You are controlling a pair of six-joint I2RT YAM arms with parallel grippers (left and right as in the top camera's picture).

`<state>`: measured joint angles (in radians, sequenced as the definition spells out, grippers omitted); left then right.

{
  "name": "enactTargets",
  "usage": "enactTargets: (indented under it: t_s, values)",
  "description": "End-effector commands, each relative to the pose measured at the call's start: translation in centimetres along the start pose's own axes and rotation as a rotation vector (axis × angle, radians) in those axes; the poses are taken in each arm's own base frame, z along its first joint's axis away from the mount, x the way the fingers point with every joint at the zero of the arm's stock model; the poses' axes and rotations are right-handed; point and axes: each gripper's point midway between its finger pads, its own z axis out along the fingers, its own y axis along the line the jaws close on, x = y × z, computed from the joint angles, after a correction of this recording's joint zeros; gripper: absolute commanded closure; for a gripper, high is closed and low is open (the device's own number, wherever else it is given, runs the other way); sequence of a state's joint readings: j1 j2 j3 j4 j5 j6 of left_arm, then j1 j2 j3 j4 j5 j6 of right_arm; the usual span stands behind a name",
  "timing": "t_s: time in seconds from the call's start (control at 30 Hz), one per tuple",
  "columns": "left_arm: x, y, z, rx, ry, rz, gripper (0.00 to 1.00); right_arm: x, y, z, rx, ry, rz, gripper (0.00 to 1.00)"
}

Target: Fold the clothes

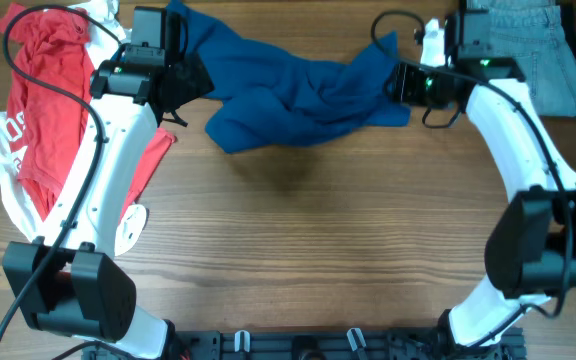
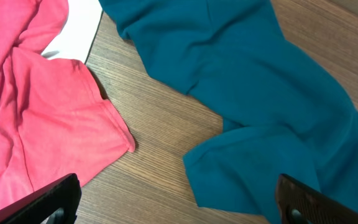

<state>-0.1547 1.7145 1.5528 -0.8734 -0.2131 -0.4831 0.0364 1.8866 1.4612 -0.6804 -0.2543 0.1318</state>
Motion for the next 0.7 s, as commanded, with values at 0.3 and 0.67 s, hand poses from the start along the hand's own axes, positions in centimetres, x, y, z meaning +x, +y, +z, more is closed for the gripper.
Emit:
enactTargets:
  t_s: [0.3,0.67]
  values:
    - [-0.4,0.5,0.0,-0.018,-0.01,0.002,0.0,1.7,-4.0,6.0,0.057,0.004,-0.23,0.39]
    - [-0.4,0.5,0.0,-0.017,-0.01,0.002,0.0,0.9,-3.2,6.6,0.012,-0.054,-0.252,0.53]
